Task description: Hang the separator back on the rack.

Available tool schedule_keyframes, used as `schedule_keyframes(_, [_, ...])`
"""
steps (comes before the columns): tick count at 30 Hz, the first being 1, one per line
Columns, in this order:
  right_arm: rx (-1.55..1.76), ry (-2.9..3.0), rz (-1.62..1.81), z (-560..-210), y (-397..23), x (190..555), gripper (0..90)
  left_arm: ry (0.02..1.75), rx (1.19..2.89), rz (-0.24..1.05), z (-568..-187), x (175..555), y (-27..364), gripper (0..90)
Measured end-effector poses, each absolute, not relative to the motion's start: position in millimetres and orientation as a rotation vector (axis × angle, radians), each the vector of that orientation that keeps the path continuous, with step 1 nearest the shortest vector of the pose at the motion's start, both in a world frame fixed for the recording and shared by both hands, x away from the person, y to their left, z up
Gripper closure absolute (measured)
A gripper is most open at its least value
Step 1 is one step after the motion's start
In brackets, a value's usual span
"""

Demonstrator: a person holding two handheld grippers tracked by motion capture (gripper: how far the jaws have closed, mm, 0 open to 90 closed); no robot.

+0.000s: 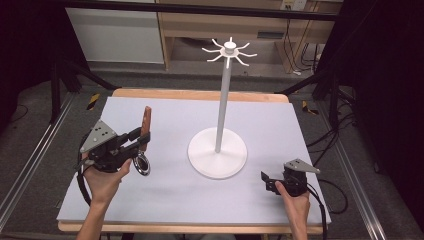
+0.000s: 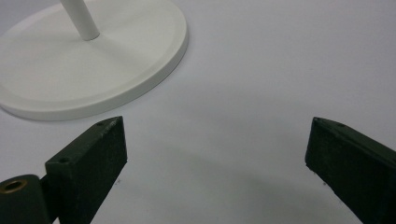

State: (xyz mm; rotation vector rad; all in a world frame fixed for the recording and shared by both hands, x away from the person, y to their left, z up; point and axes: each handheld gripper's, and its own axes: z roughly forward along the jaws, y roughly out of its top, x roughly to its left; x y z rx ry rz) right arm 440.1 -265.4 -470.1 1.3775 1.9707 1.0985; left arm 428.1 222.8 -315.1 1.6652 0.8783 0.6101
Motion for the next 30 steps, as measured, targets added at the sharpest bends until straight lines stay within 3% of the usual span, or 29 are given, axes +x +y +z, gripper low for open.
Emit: schedule_keyframes(30, [1.380, 1.970, 1.100, -469.3, -266.1, 440.1, 5.9, 0.761, 1.641, 0.616, -264.7, 434.1, 191.3, 67.4])
